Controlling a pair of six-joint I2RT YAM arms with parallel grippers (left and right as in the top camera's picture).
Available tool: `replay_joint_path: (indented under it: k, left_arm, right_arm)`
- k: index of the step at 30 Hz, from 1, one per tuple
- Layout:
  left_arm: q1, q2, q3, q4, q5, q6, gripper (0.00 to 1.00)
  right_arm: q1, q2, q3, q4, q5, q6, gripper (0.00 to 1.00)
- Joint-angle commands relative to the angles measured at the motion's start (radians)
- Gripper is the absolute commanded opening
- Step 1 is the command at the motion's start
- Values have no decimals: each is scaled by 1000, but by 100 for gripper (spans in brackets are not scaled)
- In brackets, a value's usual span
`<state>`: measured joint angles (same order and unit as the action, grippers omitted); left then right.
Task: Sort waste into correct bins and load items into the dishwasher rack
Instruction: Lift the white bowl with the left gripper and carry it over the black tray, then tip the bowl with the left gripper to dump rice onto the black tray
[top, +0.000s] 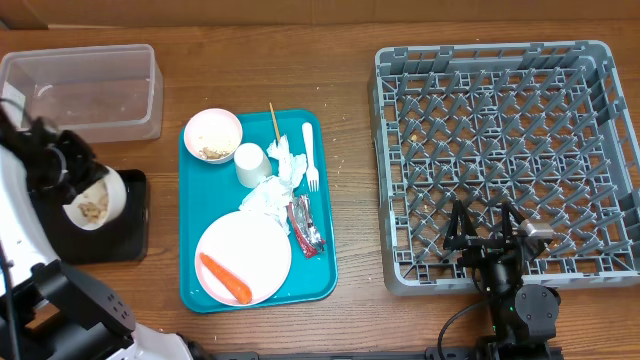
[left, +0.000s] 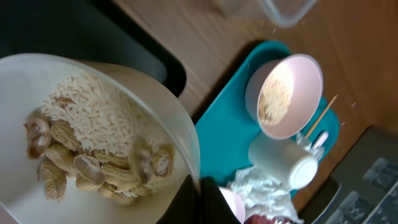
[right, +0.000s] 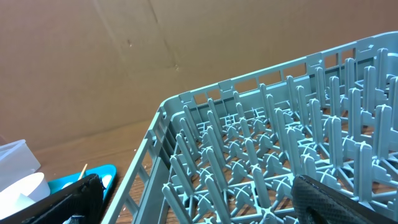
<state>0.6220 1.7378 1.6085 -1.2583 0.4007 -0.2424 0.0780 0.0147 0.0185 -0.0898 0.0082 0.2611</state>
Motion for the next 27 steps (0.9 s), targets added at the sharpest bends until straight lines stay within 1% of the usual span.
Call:
replay_joint_path:
  k: [1,5,11,14,16,21,27]
  left_arm:
    - [67,1,-58,58,146,41,4]
    - [137,1,-170,156,254,50,4]
    - [231,2,-272,255,452,114,4]
    - [277,2,-297,297,627,186,4]
    - [300,2,-312,316,695,208,4]
    - [343,3,-358,350,750,225,4]
    - [409,3,-435,426,884,245,4]
  right_arm:
    - [-6,-12,-10,7,13,-3,100]
    - [-6,-12,-10,7,13,-3,100]
    - [-6,-12,-10,7,13,-3,100]
    - [-6,-12,-10,7,13,-3,100]
    - [-6,-12,-10,7,13,-3,100]
    - [-6,-12,-10,7,13,-3,100]
    - [-6,-12,-10,7,13,-3,100]
